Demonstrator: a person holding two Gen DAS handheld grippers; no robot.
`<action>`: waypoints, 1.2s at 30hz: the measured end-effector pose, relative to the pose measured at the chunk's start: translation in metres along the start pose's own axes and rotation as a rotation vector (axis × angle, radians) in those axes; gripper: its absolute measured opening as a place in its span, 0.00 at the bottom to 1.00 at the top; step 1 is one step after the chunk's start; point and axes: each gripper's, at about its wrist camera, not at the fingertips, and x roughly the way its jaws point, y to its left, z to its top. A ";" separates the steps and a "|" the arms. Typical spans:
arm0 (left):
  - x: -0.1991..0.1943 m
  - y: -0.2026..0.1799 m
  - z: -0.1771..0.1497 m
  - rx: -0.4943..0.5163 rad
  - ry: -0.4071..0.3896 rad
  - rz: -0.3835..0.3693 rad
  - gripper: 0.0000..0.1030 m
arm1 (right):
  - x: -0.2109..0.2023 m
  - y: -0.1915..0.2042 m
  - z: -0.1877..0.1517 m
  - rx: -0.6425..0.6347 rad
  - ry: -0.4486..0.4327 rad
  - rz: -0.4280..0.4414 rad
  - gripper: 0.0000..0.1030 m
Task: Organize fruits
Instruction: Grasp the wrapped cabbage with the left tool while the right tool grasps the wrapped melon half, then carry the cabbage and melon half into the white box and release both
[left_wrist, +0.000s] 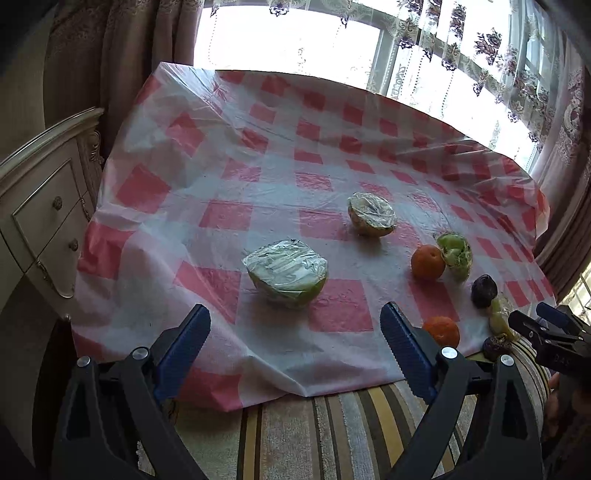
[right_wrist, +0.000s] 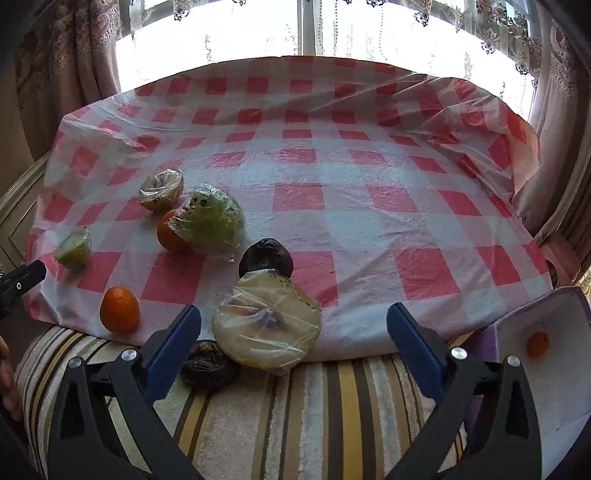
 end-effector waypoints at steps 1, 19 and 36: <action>0.004 0.002 0.003 -0.011 0.007 0.000 0.87 | 0.002 0.000 0.001 0.001 0.003 0.000 0.98; 0.064 0.001 0.022 0.029 0.125 0.002 0.58 | 0.024 0.006 0.000 0.004 0.049 0.003 0.86; 0.051 -0.011 0.016 0.074 0.097 0.026 0.56 | 0.019 0.003 -0.008 0.021 0.049 0.005 0.64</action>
